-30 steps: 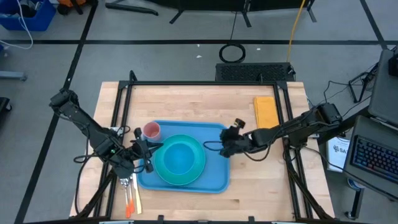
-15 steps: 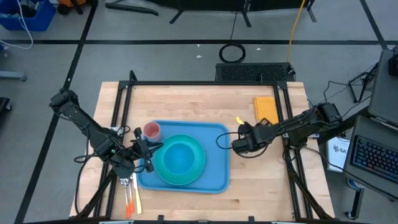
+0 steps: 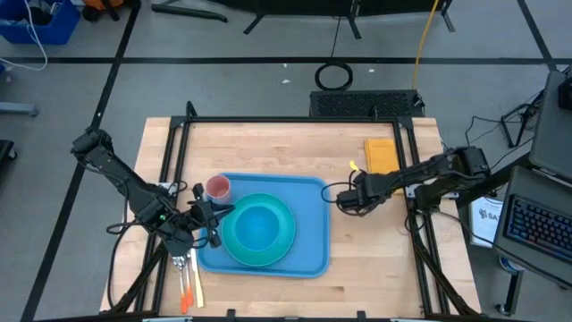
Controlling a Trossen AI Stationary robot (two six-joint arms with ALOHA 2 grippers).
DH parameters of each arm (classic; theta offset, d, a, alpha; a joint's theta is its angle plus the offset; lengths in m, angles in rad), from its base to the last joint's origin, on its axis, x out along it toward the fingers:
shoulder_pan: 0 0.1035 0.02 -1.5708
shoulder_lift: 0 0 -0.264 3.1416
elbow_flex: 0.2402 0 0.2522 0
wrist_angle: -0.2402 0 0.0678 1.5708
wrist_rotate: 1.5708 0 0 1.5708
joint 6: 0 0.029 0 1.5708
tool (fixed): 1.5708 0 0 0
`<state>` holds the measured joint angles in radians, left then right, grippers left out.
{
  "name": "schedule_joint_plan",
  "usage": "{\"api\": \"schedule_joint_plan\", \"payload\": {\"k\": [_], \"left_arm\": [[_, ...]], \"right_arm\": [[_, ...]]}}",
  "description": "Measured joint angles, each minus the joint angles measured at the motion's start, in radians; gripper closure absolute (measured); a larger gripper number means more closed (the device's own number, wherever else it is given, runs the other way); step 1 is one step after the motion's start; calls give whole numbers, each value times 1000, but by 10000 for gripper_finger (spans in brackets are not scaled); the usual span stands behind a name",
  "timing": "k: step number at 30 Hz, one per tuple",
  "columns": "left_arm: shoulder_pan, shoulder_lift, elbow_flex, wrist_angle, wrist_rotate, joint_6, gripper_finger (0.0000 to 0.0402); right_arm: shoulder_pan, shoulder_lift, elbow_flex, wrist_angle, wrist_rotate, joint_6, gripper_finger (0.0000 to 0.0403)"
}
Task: Set up tray
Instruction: Put the yellow napkin on the blue serving tray to the right of the light blue plate
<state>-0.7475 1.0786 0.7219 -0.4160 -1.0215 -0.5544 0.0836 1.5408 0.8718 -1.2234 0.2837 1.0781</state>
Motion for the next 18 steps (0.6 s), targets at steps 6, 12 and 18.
{"api": "schedule_joint_plan", "payload": {"k": [6, 12, 18], "left_arm": [[0, 0, 0, 0, -1, 3, 365], [0, 0, 0, 0, 0, 2, 364], [0, 0, 0, 0, 0, 0, 364]], "right_arm": [[-42, 0, -69, 112, 0, -76, 187], [-68, -1, -93, 197, -2, -120, 184], [-77, 0, -99, 122, -2, -98, 189]]}}
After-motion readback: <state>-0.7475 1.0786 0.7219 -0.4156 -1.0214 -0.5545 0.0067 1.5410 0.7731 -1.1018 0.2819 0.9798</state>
